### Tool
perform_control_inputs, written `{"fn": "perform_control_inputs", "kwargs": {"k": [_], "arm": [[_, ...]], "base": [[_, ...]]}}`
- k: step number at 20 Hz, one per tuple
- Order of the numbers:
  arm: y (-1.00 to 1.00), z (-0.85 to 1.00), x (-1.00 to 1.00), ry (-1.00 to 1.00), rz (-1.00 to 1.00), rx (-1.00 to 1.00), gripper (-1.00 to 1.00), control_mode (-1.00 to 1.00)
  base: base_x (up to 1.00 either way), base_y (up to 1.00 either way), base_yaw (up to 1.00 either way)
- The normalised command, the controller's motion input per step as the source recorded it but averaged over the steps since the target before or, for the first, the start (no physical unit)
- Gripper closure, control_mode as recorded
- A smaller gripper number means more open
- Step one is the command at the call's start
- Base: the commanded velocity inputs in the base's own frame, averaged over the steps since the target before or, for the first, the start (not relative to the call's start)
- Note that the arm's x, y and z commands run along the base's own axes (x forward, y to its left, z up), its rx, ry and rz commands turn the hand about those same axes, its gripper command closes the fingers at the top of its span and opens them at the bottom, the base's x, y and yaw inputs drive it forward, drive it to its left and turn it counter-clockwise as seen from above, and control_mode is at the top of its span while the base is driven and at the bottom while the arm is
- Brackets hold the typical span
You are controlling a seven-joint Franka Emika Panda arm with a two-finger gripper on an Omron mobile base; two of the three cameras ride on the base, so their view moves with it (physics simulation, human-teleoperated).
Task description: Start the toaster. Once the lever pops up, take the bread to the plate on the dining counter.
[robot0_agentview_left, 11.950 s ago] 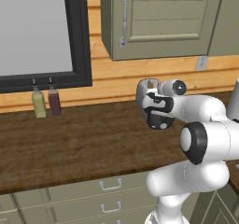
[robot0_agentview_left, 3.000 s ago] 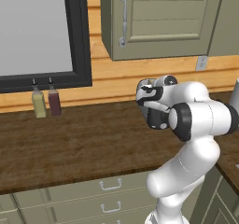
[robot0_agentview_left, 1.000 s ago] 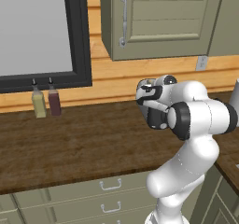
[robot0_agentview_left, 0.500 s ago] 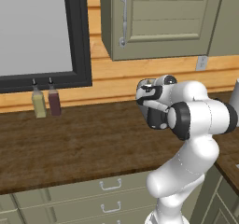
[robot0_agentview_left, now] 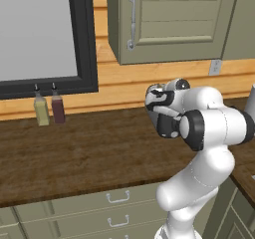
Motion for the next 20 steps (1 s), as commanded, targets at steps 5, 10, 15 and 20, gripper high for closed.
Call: {"fn": "perform_control_inputs", "kwargs": {"k": [5,10,15,20], "arm": [[0.0,0.32,-0.16,0.0,0.0,0.0,1.0,-1.0],[0.0,0.45,-0.33,0.0,0.0,0.0,1.0,-1.0],[0.0,0.49,-0.24,0.0,0.0,0.0,1.0,-1.0],[0.0,0.35,-0.49,0.0,-0.02,0.0,1.0,-1.0]], "base": [[0.0,0.0,0.0],[0.0,0.0,0.0],[0.0,0.0,0.0],[0.0,0.0,0.0]]}}
